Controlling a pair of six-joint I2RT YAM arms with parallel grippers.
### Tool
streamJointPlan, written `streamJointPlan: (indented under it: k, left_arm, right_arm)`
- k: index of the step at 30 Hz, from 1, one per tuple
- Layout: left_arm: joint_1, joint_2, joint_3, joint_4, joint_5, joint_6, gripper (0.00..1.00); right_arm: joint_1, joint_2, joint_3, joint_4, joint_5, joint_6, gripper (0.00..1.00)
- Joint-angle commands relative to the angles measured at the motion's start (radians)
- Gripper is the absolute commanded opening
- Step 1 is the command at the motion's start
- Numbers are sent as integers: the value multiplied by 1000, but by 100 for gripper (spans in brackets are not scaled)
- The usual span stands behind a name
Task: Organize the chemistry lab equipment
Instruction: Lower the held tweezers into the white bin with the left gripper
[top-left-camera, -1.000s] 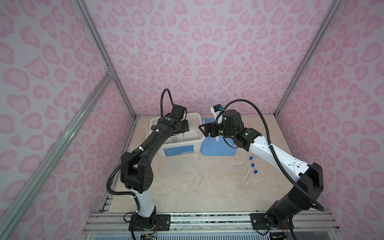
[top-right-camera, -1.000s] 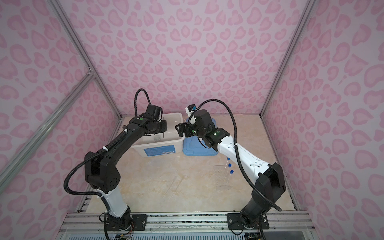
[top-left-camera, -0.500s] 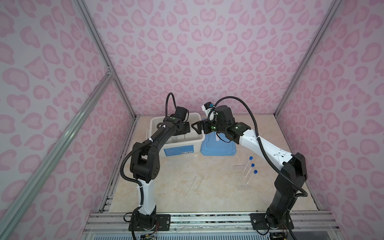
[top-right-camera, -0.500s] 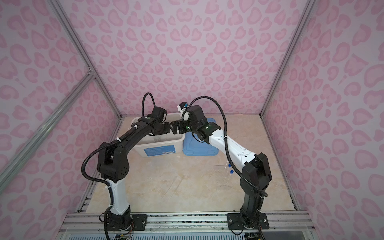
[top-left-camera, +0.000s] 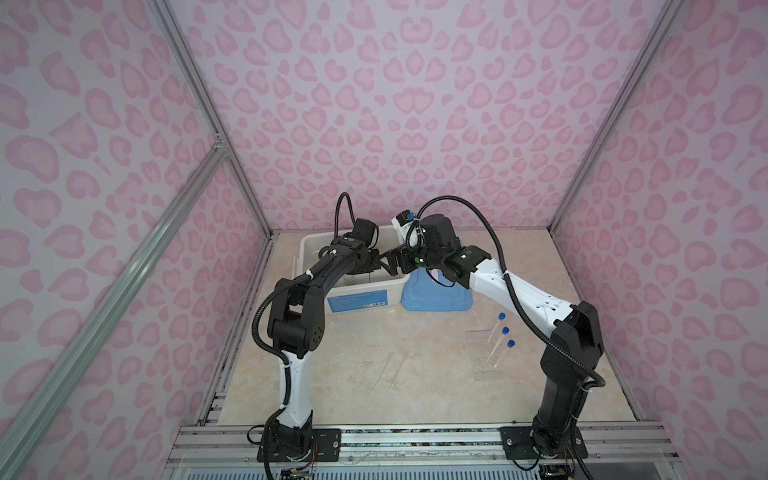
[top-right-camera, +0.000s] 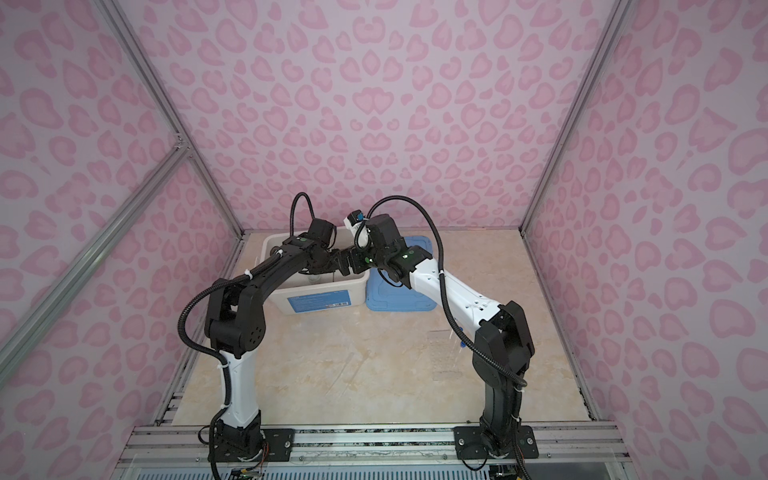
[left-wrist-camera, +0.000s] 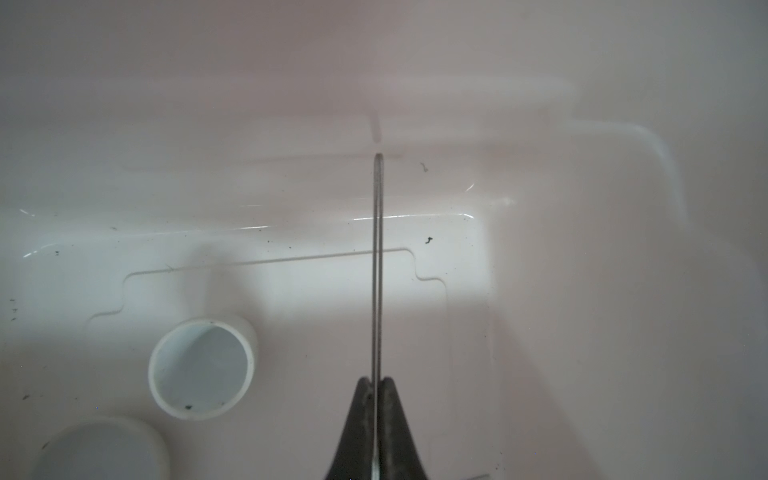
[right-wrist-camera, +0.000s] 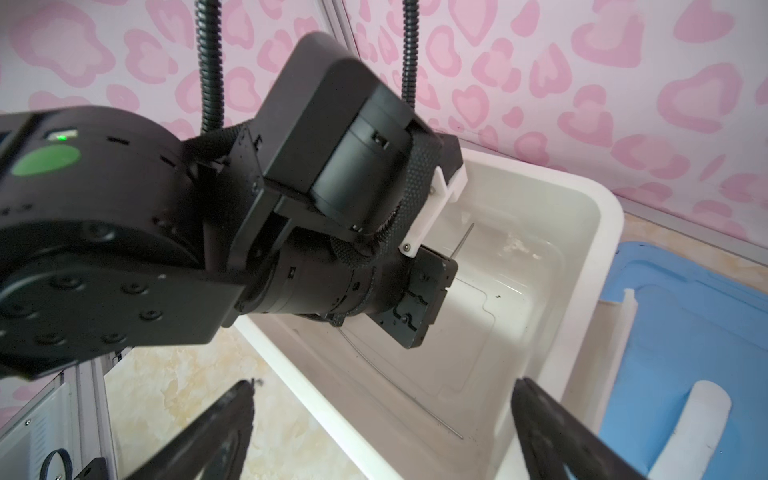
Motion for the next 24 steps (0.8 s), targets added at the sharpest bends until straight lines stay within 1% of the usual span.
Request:
streamJointPlan:
  k: [1,10,18,24]
  left_arm:
    - [1,25,-6,22,9,5,3]
    - [1,56,-39,40,2,2,4]
    - [1,59,-76,63,11,-1,10]
    - [1,68,-58,38,11,7,14]
  right_arm:
    - [2,13,1,5,14,-11,97]
    - [7,26,-6,4,16,-12,96]
    - [8,30,-10,8,19,-9,96]
    - [9,32,-10,8,21,-5,96]
